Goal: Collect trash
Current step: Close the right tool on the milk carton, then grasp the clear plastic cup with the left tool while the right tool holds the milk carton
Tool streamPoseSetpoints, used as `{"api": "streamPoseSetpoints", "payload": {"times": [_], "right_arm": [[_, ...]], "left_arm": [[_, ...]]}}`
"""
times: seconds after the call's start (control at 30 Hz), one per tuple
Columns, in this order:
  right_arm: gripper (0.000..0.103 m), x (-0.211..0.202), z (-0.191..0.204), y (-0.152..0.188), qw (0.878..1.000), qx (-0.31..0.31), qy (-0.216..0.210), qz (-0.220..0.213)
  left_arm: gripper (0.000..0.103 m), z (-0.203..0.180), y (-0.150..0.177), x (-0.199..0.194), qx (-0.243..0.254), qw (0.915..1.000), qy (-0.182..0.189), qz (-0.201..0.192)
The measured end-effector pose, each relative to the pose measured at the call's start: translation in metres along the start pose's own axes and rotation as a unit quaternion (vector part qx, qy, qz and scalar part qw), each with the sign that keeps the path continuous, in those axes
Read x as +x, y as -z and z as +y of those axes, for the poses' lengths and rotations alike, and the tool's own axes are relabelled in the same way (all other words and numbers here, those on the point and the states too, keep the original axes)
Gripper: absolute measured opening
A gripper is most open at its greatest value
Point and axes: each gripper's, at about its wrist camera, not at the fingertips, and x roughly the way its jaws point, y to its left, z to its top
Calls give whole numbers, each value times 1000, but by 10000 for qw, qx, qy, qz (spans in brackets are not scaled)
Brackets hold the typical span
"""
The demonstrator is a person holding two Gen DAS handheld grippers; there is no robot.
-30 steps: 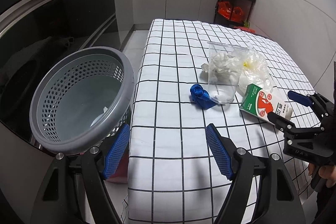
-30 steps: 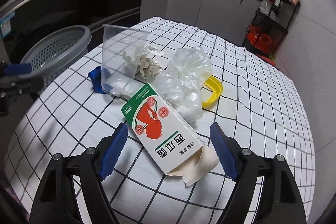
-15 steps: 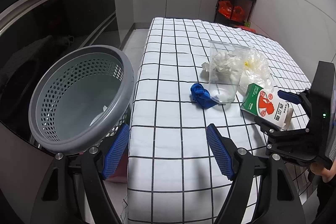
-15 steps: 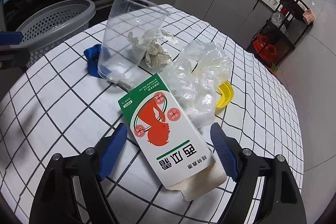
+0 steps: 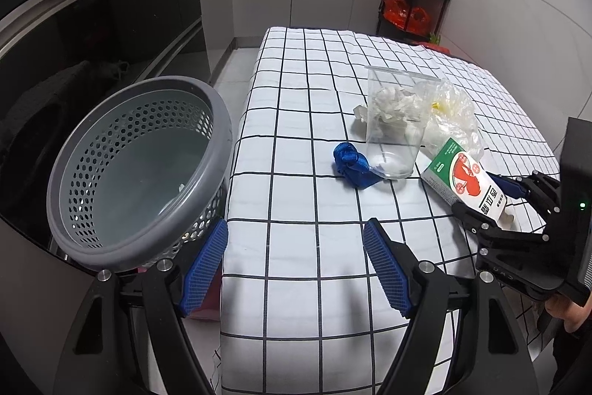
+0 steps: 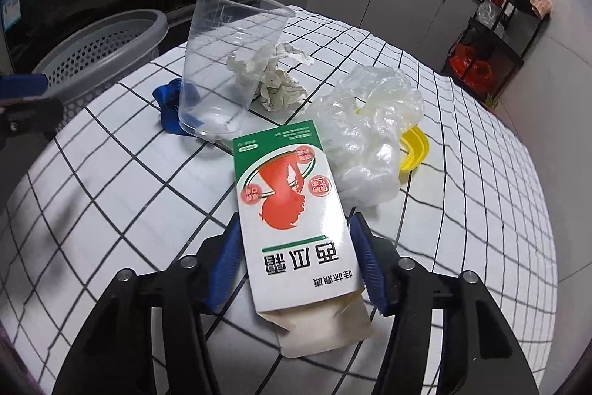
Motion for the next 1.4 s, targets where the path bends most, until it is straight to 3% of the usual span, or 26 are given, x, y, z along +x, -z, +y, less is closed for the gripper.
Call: {"api": "streamPoseSetpoints", "payload": {"times": [0.3, 0.5, 0.73, 1.33, 1.4], "right_arm": [[52, -26, -15, 17, 9909, 1129, -659, -309], [52, -48, -23, 25, 9799, 1758, -712, -623], [52, -70, -50, 33, 9628, 2462, -639, -910], [52, -71, -72, 46, 9532, 2873, -407, -855], [52, -70, -70, 46, 9534, 2872, -408, -829]], "left_arm": [[74, -7, -1, 4, 48, 10000, 59, 25], [74, -18, -7, 11, 100, 9998, 174, -4], [80, -45, -26, 17, 284, 9979, 371, -455], [81, -85, -68, 71, 422, 9967, 527, -461], [77, -85, -70, 73, 393, 9967, 541, -459]]}}
